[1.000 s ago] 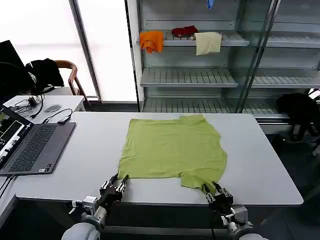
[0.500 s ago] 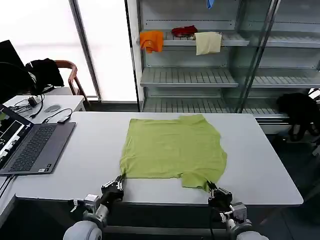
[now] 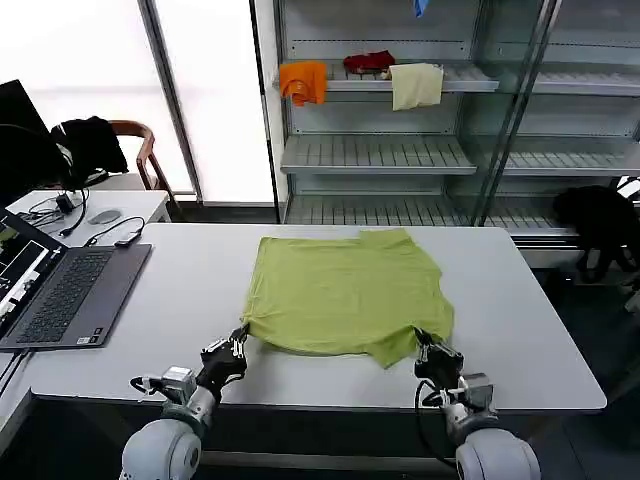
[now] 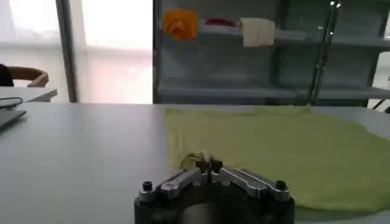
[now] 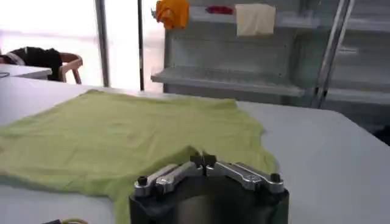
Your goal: Fold and organize the clothes.
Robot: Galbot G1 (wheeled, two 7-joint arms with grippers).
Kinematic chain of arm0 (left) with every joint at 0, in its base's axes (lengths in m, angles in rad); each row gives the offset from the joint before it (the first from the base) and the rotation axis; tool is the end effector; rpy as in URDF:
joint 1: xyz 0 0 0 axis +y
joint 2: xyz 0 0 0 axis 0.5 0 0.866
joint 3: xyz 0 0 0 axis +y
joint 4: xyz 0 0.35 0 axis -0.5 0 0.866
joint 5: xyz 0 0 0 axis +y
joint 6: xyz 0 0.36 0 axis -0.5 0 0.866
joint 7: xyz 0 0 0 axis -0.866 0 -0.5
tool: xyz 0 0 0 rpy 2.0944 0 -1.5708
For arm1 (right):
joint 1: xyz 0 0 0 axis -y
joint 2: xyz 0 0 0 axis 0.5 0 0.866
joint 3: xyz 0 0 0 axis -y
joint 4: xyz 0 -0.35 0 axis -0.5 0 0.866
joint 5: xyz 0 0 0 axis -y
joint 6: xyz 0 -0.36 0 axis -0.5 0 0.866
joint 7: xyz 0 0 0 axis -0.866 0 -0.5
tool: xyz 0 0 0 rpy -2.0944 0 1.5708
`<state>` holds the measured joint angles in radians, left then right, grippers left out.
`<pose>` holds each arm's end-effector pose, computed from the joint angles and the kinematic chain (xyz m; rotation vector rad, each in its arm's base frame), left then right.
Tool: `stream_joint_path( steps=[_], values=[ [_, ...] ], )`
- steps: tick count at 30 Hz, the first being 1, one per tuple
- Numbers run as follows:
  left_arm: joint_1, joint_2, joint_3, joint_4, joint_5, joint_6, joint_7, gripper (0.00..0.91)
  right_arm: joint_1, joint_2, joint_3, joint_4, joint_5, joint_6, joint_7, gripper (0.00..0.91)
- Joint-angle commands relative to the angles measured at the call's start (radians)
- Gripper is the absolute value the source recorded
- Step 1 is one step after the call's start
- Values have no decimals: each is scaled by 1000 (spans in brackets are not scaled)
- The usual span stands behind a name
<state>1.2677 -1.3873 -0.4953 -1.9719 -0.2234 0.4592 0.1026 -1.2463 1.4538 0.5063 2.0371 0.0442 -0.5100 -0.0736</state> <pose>0.2779 0.0290 -0.2751 -0.3074 -2.8346 0.0669 0.2781 -0.0164 -0.2474 0.1690 -2.8874 0.0953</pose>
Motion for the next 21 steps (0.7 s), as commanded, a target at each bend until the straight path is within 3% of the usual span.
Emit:
stream_joint_path(
  steps=[1,21],
  values=[
    [-99,-6,11,46,-17,29,-6,0,167,20,-4,-130,3,-17,14,0],
    [-261,-42,19,237,0,40,-46,0,329,25,-11,-319,-19,-25,27,0]
  ],
)
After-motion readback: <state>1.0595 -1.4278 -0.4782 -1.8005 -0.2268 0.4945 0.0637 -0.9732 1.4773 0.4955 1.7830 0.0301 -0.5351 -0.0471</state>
